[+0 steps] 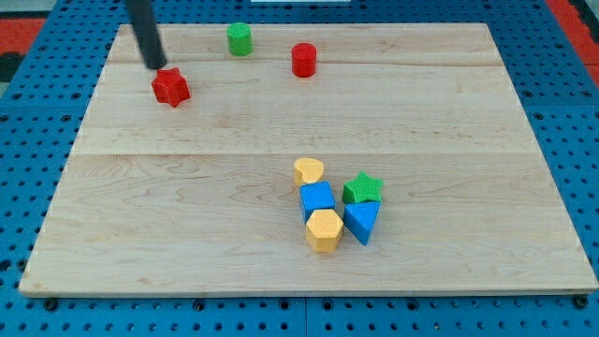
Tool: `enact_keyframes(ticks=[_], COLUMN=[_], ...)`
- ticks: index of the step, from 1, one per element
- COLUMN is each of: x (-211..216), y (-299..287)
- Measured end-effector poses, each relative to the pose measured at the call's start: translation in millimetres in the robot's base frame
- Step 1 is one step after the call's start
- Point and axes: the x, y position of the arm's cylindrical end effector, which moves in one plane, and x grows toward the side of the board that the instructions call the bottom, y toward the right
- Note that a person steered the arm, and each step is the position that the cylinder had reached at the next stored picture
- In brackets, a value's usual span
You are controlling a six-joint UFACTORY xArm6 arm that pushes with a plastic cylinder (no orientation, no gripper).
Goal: Push the red star towards group of blocks
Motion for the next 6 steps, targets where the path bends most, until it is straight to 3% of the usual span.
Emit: enact_keyframes(ticks=[1, 2, 4, 5, 6], x=[87, 76, -22, -10, 73], y=[0, -7, -6, 27, 29])
